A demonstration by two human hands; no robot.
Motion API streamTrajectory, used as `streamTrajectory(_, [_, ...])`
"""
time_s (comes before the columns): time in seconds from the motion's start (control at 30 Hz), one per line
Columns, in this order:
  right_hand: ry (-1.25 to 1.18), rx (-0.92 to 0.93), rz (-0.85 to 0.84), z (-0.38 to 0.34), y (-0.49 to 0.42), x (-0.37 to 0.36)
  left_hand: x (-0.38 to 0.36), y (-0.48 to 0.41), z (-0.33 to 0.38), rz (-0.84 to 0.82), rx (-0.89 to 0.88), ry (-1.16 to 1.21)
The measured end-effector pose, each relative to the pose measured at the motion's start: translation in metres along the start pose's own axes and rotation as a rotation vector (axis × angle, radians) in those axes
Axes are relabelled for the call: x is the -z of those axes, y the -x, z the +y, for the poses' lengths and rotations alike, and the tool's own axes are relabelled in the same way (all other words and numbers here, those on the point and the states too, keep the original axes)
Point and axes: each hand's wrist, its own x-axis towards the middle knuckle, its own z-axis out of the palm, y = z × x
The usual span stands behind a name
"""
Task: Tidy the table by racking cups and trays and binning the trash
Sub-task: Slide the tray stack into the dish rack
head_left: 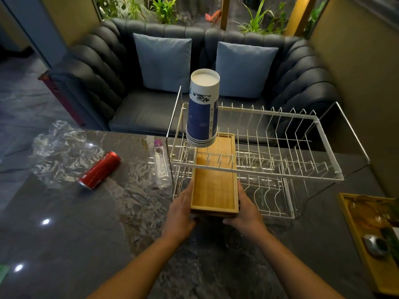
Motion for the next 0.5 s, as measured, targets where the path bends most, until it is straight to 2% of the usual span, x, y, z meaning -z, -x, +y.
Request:
streamTrajectory(0.23, [0.025,0.027,0.056,0.0036,-0.0010,-0.0059,-0.0030,-0.0035,-0.0049,0.026,-0.056,-0.049])
streamTrajectory(0.5, [0.029,0.010,0.083,0.0060,-0.0045,-0.0100,-0.0062,-0.0046,-0.0031,0.035,0.001,-0.067])
